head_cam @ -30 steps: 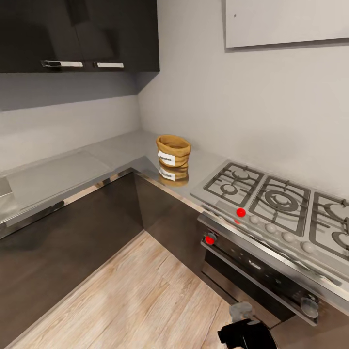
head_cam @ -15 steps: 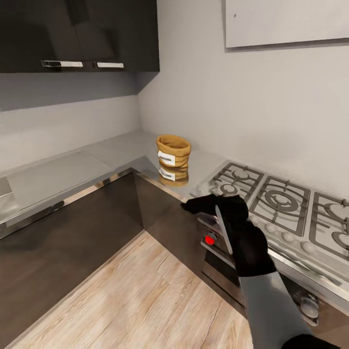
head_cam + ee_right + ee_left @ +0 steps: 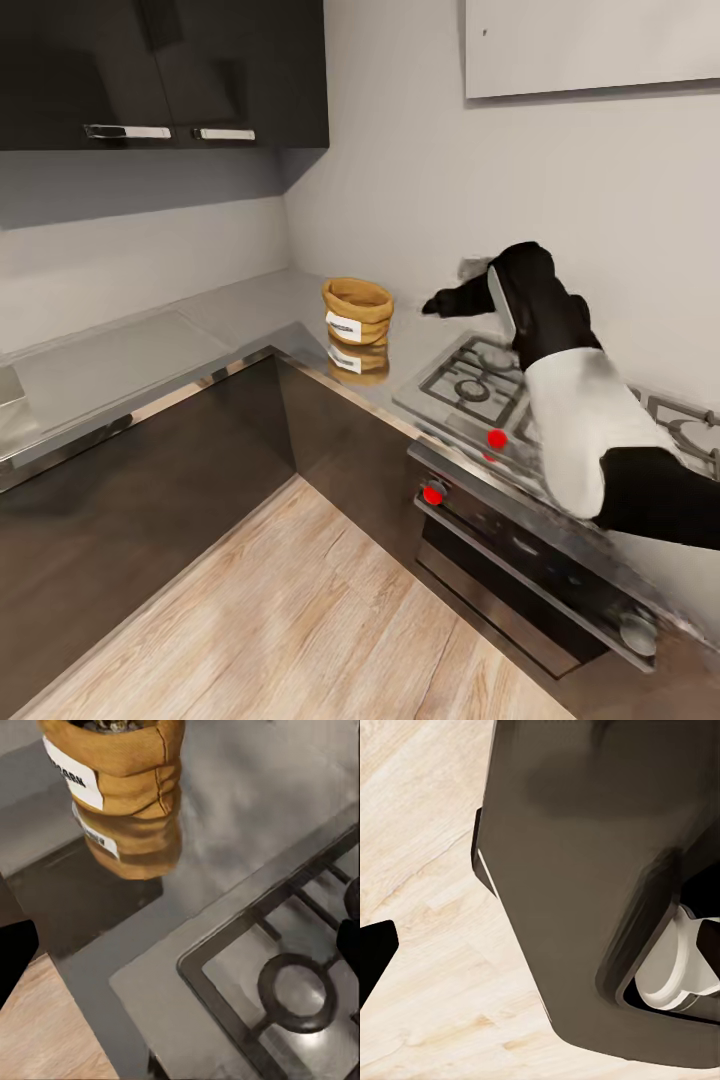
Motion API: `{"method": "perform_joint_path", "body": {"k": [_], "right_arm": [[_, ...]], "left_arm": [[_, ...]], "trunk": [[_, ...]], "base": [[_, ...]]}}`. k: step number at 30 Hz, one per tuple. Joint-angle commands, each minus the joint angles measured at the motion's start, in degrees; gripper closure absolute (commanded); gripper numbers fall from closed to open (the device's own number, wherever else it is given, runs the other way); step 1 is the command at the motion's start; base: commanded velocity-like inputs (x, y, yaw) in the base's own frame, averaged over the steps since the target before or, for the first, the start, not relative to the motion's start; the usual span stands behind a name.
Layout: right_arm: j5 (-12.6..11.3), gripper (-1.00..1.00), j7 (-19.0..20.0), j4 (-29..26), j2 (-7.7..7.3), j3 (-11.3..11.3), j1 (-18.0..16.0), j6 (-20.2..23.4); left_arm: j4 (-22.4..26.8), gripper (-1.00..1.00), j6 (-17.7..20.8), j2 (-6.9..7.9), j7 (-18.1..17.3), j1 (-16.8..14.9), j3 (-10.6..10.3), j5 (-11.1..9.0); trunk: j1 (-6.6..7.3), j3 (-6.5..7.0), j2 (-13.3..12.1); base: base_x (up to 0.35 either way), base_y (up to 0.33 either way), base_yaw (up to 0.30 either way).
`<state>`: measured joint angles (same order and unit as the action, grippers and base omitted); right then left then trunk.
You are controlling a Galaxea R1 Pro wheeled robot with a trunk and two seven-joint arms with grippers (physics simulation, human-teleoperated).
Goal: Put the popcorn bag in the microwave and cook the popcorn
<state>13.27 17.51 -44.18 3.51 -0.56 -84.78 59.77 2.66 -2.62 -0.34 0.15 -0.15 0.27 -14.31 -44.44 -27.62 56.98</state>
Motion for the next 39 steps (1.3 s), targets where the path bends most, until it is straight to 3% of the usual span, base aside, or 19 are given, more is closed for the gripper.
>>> {"method": "perform_joint_path", "body": {"k": [1,3,7,21,39], "right_arm": [[0.2,-1.00,-1.4,2.4,-1.47,-0.1,-2.0,0.2],[0.3,-1.00,-5.3,4.0,-2.47,-0.2,-3.3,0.2],[0.3,-1.00,-9.4,4.4,-2.79,0.0,-3.9,0.2],[0.4,-1.00,-9.9,4.1,-3.24,0.1,-4.0,0.2],[0.3,-1.00,-10.0,4.2,-2.70,0.1,-4.0,0.2]], "left_arm": [[0.0,-1.00,-0.2,-0.01,0.0,0.0,0.0,-0.3],[0.0,-1.00,-0.2,-0.01,0.0,0.0,0.0,-0.3],[0.3,-1.00,-0.1,-0.01,0.0,0.0,0.0,-0.4],[0.3,-1.00,-0.1,-0.05,-0.1,0.0,0.0,-0.4],[0.3,-1.00,0.0,-0.01,-0.1,0.0,0.0,-0.3]], "trunk": [[-0.01,-0.07,0.0],[-0.01,-0.07,0.0],[-0.01,-0.07,0.0],[-0.01,-0.07,0.0],[-0.01,-0.07,0.0]], "base": [[0.000,0.000,0.000],[0.000,0.000,0.000],[0.000,0.000,0.000],[0.008,0.000,0.000],[0.308,0.000,0.000]]}}
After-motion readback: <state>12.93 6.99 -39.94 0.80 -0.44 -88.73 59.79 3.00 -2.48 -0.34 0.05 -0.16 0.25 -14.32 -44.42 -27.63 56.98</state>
